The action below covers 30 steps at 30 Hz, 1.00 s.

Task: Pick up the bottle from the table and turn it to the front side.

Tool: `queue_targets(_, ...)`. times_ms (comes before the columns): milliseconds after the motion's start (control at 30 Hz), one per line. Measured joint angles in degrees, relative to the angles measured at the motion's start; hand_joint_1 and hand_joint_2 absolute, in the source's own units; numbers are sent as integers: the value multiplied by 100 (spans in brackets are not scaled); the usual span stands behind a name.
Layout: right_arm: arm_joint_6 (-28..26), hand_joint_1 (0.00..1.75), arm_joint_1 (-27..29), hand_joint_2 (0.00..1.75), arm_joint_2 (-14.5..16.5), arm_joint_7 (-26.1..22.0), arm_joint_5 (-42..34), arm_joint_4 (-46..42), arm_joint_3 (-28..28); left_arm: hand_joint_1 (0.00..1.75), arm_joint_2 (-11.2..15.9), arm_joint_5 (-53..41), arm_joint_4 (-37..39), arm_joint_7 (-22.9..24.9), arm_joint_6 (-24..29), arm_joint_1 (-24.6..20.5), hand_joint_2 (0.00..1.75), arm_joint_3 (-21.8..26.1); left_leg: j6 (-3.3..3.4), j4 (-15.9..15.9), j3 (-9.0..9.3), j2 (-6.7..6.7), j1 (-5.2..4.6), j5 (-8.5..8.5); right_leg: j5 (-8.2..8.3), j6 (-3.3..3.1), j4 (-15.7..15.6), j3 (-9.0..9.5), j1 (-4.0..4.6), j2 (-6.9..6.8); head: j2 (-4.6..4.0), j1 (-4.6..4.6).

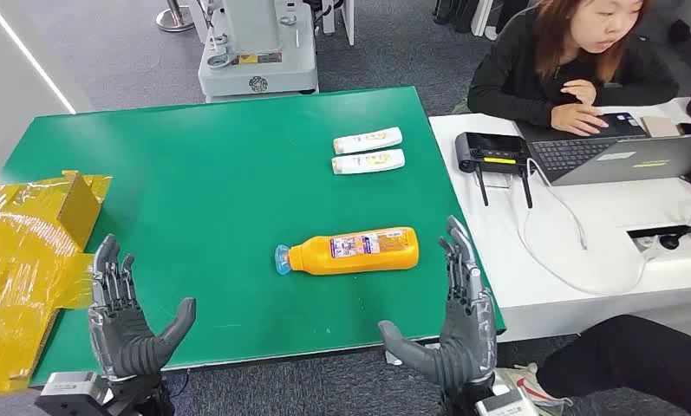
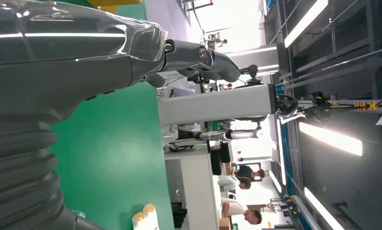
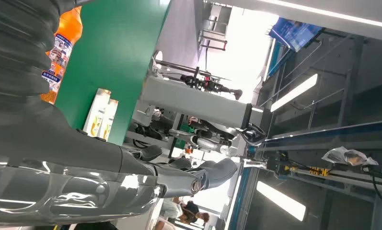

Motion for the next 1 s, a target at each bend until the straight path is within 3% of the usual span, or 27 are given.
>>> queue_targets(167,-58,0,-125,175,-12,134,371,123,-30,0,-2,-15,3,0,20,14,175,-23,0,0,1,1,0,0,0,0,0,-1,0,1,0,-1)
queue_targets(300,-202,0,-395,175,-110,614,1360,368,-252,0,-2,1,68,0,-104,-71,175,-145,1,1,1,1,-1,1,2,0,0,0,0,0,0,0)
queue_targets(433,-15,0,-785,175,-292,974,1776,763,-532,0,-2,47,204,0,-244,-224,175,-287,3,2,1,2,-2,3,9,4,0,2,-1,2,0,1)
queue_targets(700,553,0,-2298,175,-564,1611,2475,2216,-661,0,1,92,489,0,-417,-515,175,-437,5,5,3,12,-2,12,18,7,1,1,-1,10,0,-1)
queue_targets(833,1164,0,-3094,175,-567,2097,2708,3108,-521,0,-1,136,690,0,-525,-682,175,-467,7,6,2,12,-1,18,19,6,4,1,0,10,0,-2)
queue_targets(1000,2040,0,-4267,175,-522,2363,2859,4610,-150,0,-9,166,963,0,-621,-924,175,-538,6,6,1,9,-1,22,21,7,7,1,0,8,0,-2)
